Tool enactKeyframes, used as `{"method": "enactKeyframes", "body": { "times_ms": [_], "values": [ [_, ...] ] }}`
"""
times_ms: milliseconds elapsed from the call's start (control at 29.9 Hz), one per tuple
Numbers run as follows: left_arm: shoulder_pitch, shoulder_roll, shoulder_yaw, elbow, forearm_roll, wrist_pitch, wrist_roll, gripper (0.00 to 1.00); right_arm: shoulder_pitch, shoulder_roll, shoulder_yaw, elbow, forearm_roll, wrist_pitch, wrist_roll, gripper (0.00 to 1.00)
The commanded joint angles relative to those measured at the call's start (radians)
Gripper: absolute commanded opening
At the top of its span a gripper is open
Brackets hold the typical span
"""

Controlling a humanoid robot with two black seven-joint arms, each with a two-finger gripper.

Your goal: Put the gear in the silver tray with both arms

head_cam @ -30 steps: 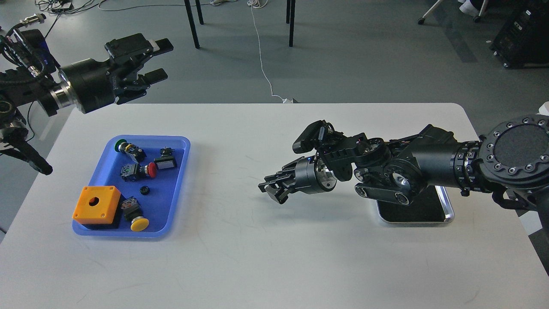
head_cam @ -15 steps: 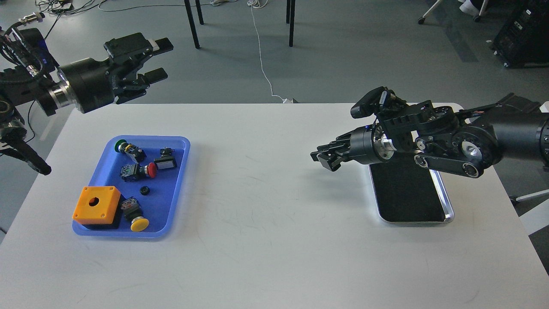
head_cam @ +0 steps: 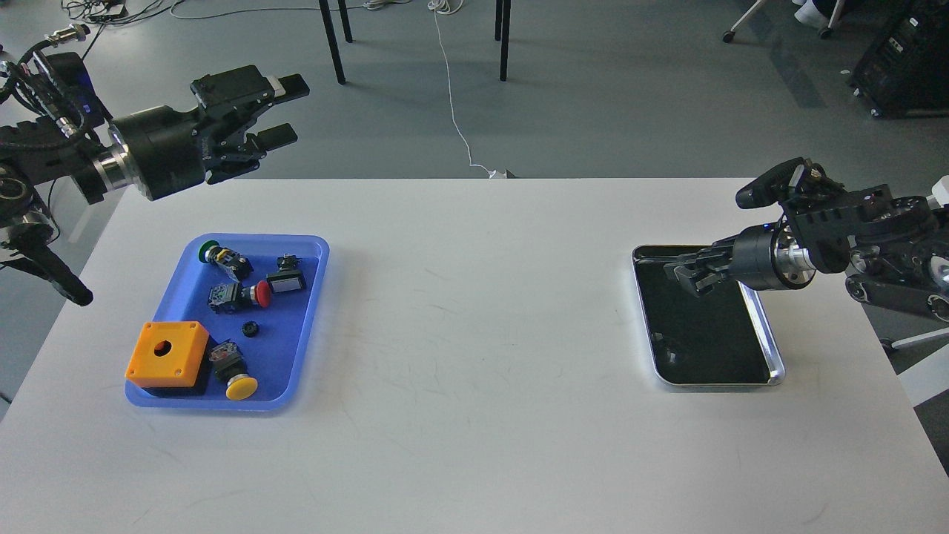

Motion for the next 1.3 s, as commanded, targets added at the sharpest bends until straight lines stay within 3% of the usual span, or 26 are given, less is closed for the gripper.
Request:
{"method": "enactKeyframes", "body": {
  "times_ms": [0,435,468,535,635,869,936,1070,1203,1270],
  "values": [
    [0.002,-0.005,0.001,-0.006,0.002,0.002,0.002,0.91,-0.032,-0.024,-0.006,-0.007,-0.001,-0.002,-0.001,0.14],
    [0.003,-0.02,0.003,-0.014,0.005,0.005,0.017,0.91,-0.105,-0.014,0.008,-0.01,-0.001,-0.012,0.002,0.26],
    [0.003,-0.02,0.004,-0.014,0.006,0.005,0.017,0.91,-0.105,-0.012,0.008,-0.01,-0.001,-0.012,0.001,0.31],
    [0.002,-0.02,0.003,-0.014,0.014,0.005,0.017,0.91,-0.105,-0.012,0.008,-0.012,-0.003,-0.012,0.001,0.55],
    [0.0,-0.02,0.003,-0.014,0.019,0.005,0.017,0.91,-0.104,-0.014,0.009,-0.01,-0.001,-0.014,0.001,0.74],
    [0.0,-0.039,0.003,-0.014,0.036,0.009,0.017,0.91,-0.09,-0.024,0.025,-0.012,0.005,-0.015,0.001,0.88],
    [-0.001,-0.04,0.003,-0.014,0.04,0.009,0.017,0.91,-0.082,-0.031,0.093,-0.019,0.017,-0.017,0.001,0.94],
    [-0.003,-0.04,0.003,-0.014,0.04,0.009,0.026,0.91,-0.088,-0.115,0.337,-0.062,0.016,-0.006,0.004,0.99],
    [0.0,-0.03,0.004,-0.012,0.04,0.011,0.084,0.93,-0.146,-0.116,0.567,-0.137,0.036,-0.012,0.008,0.99],
    [0.006,-0.025,0.006,-0.011,0.04,0.012,0.094,0.94,-0.195,-0.115,0.707,-0.153,0.081,-0.012,0.008,0.99]
  ]
}}
